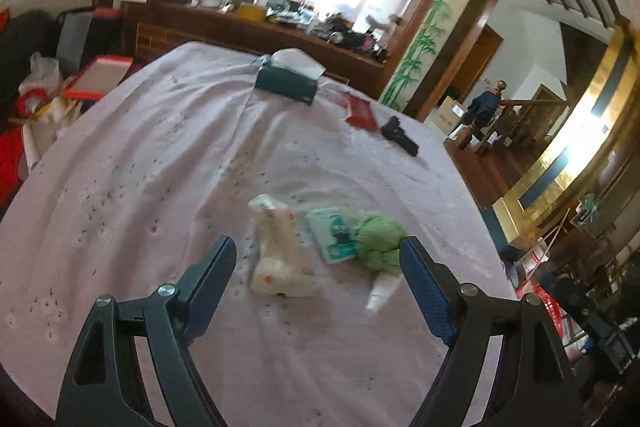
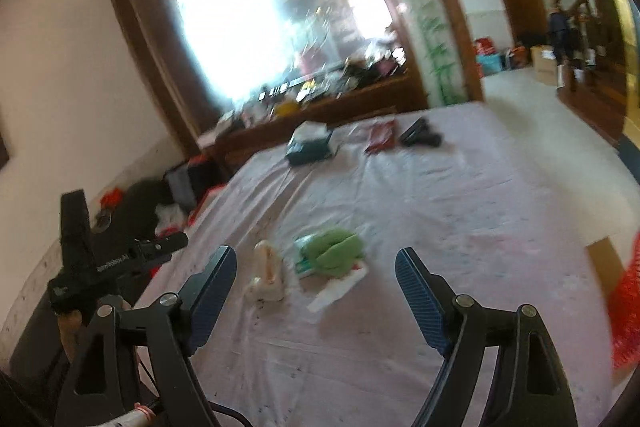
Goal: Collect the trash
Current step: 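Move both tools back toward the remaining trash on the table, then grasp the green towel with right tool while left tool grasps white plastic bag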
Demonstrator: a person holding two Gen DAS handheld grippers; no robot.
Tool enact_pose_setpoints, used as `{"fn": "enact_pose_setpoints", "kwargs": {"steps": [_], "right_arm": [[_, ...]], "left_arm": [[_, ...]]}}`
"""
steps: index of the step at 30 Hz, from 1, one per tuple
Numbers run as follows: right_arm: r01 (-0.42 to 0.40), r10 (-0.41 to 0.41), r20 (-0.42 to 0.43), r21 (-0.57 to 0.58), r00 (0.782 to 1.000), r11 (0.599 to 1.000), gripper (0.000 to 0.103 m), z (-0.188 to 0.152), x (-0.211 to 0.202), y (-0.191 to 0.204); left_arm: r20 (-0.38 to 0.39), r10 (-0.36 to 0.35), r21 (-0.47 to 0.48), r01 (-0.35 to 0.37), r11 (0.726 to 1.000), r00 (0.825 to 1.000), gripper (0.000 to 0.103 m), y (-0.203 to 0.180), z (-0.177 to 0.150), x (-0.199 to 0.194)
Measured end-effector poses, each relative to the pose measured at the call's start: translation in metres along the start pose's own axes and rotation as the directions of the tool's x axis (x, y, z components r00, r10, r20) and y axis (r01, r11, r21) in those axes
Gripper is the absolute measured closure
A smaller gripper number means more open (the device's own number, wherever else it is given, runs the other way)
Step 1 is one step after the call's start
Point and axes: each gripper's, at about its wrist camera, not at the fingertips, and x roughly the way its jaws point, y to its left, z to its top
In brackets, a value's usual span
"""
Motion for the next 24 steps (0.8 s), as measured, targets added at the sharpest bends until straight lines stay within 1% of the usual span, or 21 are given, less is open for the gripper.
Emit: {"fn": "enact_pose_setpoints", "kwargs": {"steps": [2,5,6,7,9,12,14,16,18,19,20,22,24], "right_arm": [[-0.008,0.008,-0.042,-0.001,0.999,1.0,0.018,0.002,0.027,0.001],[-0.005,0.007,-0.124,0.011,0.992,1.0,0.018,0.004,0.072,-0.005],[0.0,0.001,-0.16,0.009,0.987,1.0,0.018,0.004,0.089,-0.007],[0.006,-0.006,-0.193,0.003,0.981,1.0,0.018,0.002,0.098,-0.009],[0.029,-0.031,-0.232,-0.01,0.972,1.0,0.018,0.0,0.119,-0.013],[0.04,-0.043,-0.283,-0.017,0.958,0.999,0.018,0.002,0.15,-0.019],[0.052,-0.048,-0.301,0.006,0.952,0.999,0.018,0.006,0.17,-0.025],[0.046,-0.034,-0.323,0.03,0.946,0.998,0.018,0.01,0.185,-0.03],[0.056,-0.041,-0.341,0.035,0.939,0.998,0.024,0.012,0.199,-0.033],[0.072,-0.054,-0.355,0.036,0.933,0.997,0.035,0.011,0.205,-0.034],[0.074,-0.056,-0.361,0.037,0.931,0.997,0.038,0.011,0.209,-0.034],[0.077,-0.063,-0.358,0.025,0.932,0.997,0.04,0.011,0.215,-0.03],[0.087,-0.082,-0.35,-0.002,0.933,0.996,0.048,0.011,0.214,-0.025]], "left_arm": [[-0.017,0.008,-0.004,-0.008,1.0,1.0,0.021,0.007,-0.002,0.009],[-0.043,0.015,0.009,-0.014,1.0,0.999,0.021,0.008,-0.005,0.024],[-0.05,0.019,0.012,-0.018,1.0,0.999,0.021,0.011,-0.005,0.027],[-0.059,0.021,0.015,-0.02,1.0,0.998,0.021,0.011,-0.005,0.031],[-0.077,0.017,0.017,-0.016,1.0,0.997,0.021,0.01,-0.007,0.036],[-0.098,0.019,0.024,-0.017,1.0,0.995,0.021,0.011,-0.007,0.045],[-0.104,0.024,0.029,-0.021,0.999,0.994,0.021,0.012,-0.008,0.048],[-0.114,0.03,0.031,-0.026,0.999,0.993,0.021,0.013,-0.008,0.052],[-0.121,0.032,0.032,-0.028,0.999,0.992,0.021,0.014,-0.008,0.055],[-0.125,0.036,0.033,-0.032,0.999,0.992,0.021,0.014,-0.008,0.057],[-0.128,0.037,0.034,-0.033,0.999,0.991,0.021,0.015,-0.008,0.058],[-0.137,0.032,0.038,-0.027,0.999,0.99,0.021,0.015,-0.009,0.063],[-0.154,0.032,0.035,-0.027,0.999,0.988,0.021,0.016,-0.008,0.069]]}}
